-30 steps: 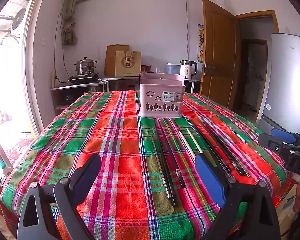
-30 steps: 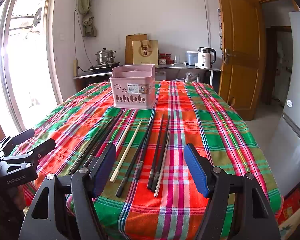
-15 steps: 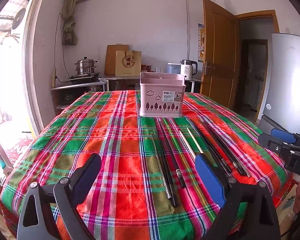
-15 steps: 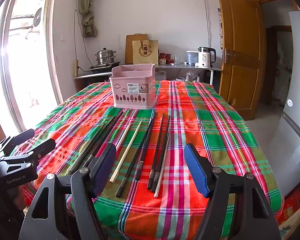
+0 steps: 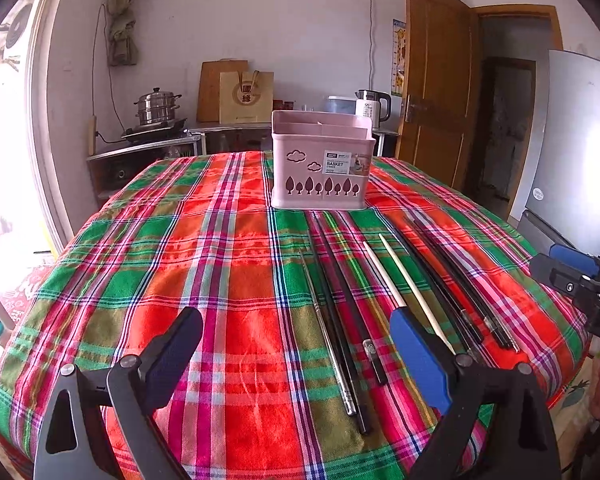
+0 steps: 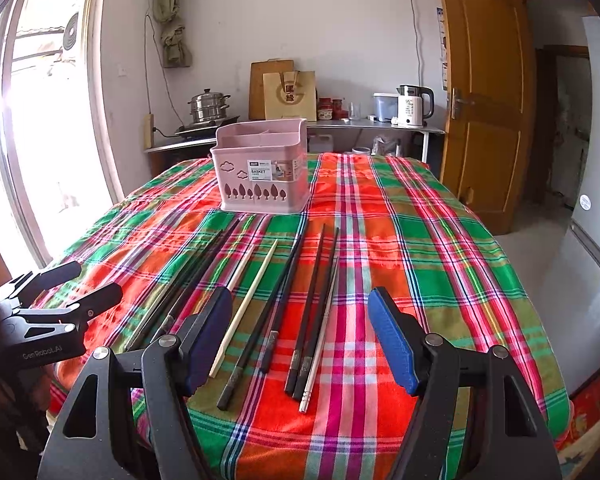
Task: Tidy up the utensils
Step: 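Lower the left tool onto a black chopstick while the right tool lowers onto another, then close the left tool on its black chopstick while the right tool closes on its own, then carry the left tool's chopstick upright into the pink basket while the right tool does likewise, then open the left tool to drop its chopstick while the right tool releases its own, then lower the left tool to the next black chopstick while the right tool lowers too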
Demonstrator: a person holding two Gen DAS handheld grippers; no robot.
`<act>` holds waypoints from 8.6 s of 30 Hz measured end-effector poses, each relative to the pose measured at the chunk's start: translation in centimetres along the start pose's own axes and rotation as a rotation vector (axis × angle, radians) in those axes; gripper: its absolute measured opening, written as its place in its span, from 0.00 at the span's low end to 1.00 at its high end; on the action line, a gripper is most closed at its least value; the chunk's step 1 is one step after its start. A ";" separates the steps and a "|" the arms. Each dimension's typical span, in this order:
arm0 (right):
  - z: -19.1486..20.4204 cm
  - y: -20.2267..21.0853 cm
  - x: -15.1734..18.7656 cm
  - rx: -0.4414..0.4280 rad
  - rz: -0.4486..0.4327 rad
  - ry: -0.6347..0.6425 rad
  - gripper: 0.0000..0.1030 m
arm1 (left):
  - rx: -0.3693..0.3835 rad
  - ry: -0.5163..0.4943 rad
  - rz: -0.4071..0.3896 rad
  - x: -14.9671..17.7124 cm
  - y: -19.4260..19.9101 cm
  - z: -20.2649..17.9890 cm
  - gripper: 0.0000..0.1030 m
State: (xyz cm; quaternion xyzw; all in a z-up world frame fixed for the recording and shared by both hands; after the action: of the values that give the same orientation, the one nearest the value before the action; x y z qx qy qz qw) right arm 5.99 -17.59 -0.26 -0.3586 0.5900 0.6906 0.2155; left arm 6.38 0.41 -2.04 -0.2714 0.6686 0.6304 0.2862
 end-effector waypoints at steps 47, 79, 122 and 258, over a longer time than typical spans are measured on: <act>-2.8 -17.5 -8.1 -0.074 0.343 0.035 0.13 | 0.171 -0.080 0.356 -9.5 -15.6 -0.3 0.21; -2.7 -18.8 -9.1 -0.064 0.375 0.022 0.07 | 0.172 -0.116 0.438 -11.2 -16.8 -0.9 0.07; -0.6 -2.3 -20.3 -0.189 -0.059 0.048 0.05 | 0.241 -0.100 0.045 -24.9 1.6 1.2 0.04; -1.7 -17.0 -7.1 -0.112 0.373 0.012 0.16 | 0.234 -0.033 0.400 -9.8 -15.6 -1.0 0.17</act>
State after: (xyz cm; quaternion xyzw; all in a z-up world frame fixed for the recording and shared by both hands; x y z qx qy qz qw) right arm 23.23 -14.78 -6.23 -0.2587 0.6082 0.7481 0.0598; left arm 24.43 -1.42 -5.61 -0.0878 0.7730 0.5970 0.1959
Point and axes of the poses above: each gripper's, at about its wrist camera, not at the fingertips, and y roughly against the way its jaws point, z to its left, x to its underside, the point moved 2 cm from there along -y, roughly the way its jaws point, and after that the axes turned 10 degrees about z, right-handed, at the moved point
